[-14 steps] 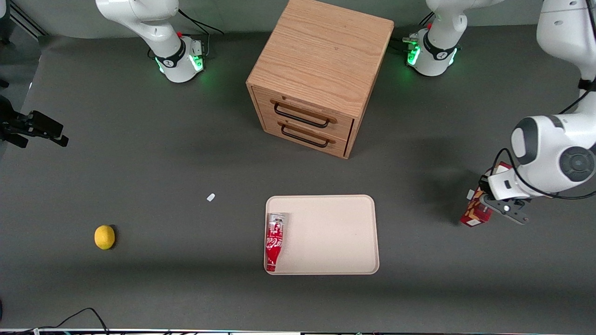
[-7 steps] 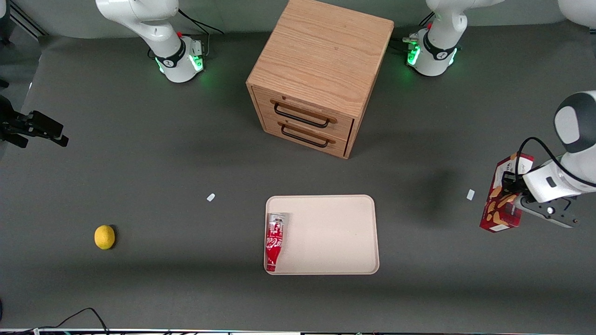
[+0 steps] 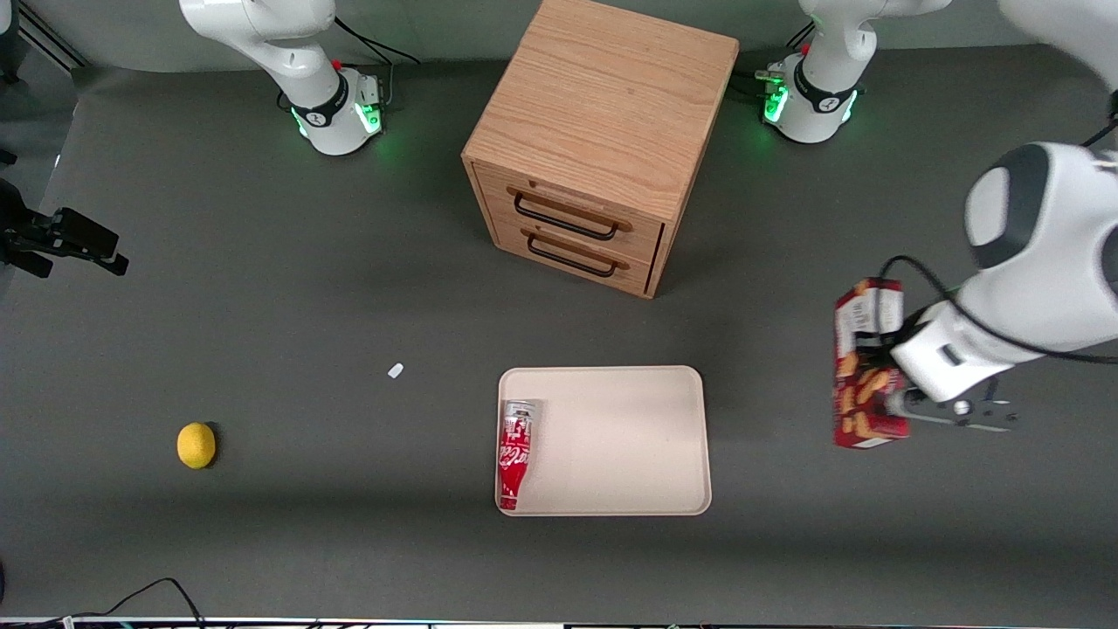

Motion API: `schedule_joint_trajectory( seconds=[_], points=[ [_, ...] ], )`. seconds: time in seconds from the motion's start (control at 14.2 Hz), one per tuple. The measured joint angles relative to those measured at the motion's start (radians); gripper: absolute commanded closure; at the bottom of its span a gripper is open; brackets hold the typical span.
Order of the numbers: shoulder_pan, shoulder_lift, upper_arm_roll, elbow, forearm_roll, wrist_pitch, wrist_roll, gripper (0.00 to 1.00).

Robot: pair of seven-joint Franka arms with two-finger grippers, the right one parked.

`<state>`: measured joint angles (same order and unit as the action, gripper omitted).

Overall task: Place red cookie box on tray
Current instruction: 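Lift the cookie box upright and carry it toward the white tray, then lower the box onto the tray beside the red can and open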

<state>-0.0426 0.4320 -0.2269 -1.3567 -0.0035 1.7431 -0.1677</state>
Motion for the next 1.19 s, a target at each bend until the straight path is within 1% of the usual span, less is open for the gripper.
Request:
schedule_joint_trajectory(
  seconds=[0.21,0.42,0.63,0.84,1.19],
  points=[
    [-0.098,0.142,-0.013,0.102,0.003,0.067,-0.174,1.0],
    [-0.16,0.274,-0.013,0.134,0.041,0.181,-0.229,1.0],
    [-0.188,0.376,-0.013,0.14,0.072,0.266,-0.255,1.0],
    [-0.199,0.442,-0.013,0.149,0.076,0.298,-0.261,1.0],
    [-0.211,0.469,-0.011,0.15,0.085,0.346,-0.265,1.0]
  ],
)
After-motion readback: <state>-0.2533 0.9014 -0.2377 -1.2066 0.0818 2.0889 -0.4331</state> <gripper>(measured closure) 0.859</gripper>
